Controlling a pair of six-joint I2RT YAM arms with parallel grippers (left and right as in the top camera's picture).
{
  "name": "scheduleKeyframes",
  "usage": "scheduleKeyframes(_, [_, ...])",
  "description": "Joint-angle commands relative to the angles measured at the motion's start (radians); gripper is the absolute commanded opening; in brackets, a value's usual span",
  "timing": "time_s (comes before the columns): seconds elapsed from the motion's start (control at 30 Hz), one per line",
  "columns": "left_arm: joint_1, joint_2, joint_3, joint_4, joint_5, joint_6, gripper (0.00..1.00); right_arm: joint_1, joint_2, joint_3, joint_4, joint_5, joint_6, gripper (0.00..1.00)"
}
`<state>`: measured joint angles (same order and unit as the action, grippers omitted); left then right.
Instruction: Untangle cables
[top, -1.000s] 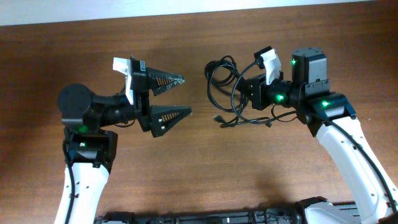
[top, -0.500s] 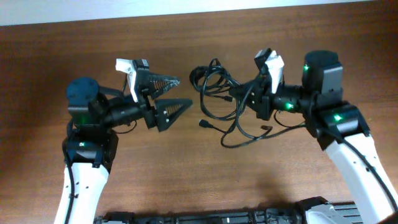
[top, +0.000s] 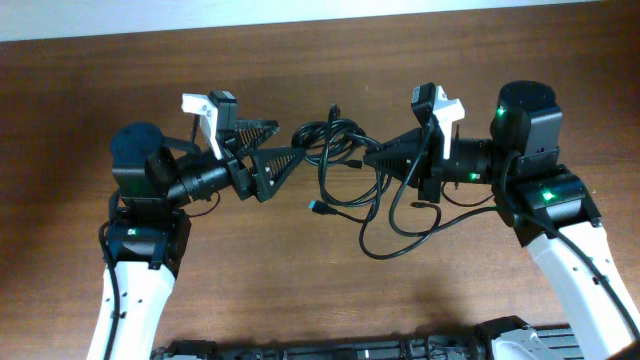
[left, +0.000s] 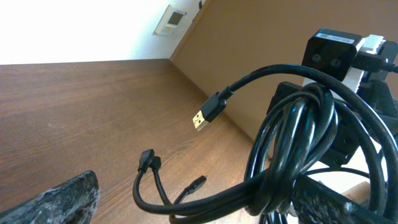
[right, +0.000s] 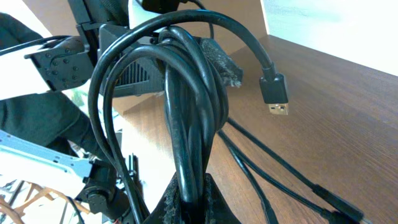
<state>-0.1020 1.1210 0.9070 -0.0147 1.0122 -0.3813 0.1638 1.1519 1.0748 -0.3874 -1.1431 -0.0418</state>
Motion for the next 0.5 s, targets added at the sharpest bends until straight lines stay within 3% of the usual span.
scheduleKeyframes(0.0, [-0.037,-0.008,0.016,0.035,-0.008,0.016,0.99,0.0,-0.02,0.002,0.017,-0.058,-0.014,0.04])
scheduleKeyframes(0.23, [-0.114,-0.007,0.016,0.088,-0.064,0.016,0.99,0.038,-0.02,0.002,0.046,-0.058,-0.014,0.04])
scheduleKeyframes(0.27, [-0.121,-0.006,0.016,0.089,-0.072,0.016,0.95,0.04,-0.019,0.002,0.054,-0.058,-0.014,0.04])
scheduleKeyframes(0.3, [-0.121,-0.006,0.016,0.089,-0.076,0.016,0.84,0.04,-0.019,0.002,0.056,-0.058,-0.014,0.04])
scheduleKeyframes(0.33, [-0.121,-0.006,0.016,0.089,-0.078,0.016,0.64,0.04,-0.018,0.002,0.055,-0.058,-0.014,0.04])
scheduleKeyframes(0.47, [-0.121,-0.006,0.016,0.089,-0.093,0.016,0.45,0.04,-0.018,0.002,0.055,-0.054,-0.014,0.07])
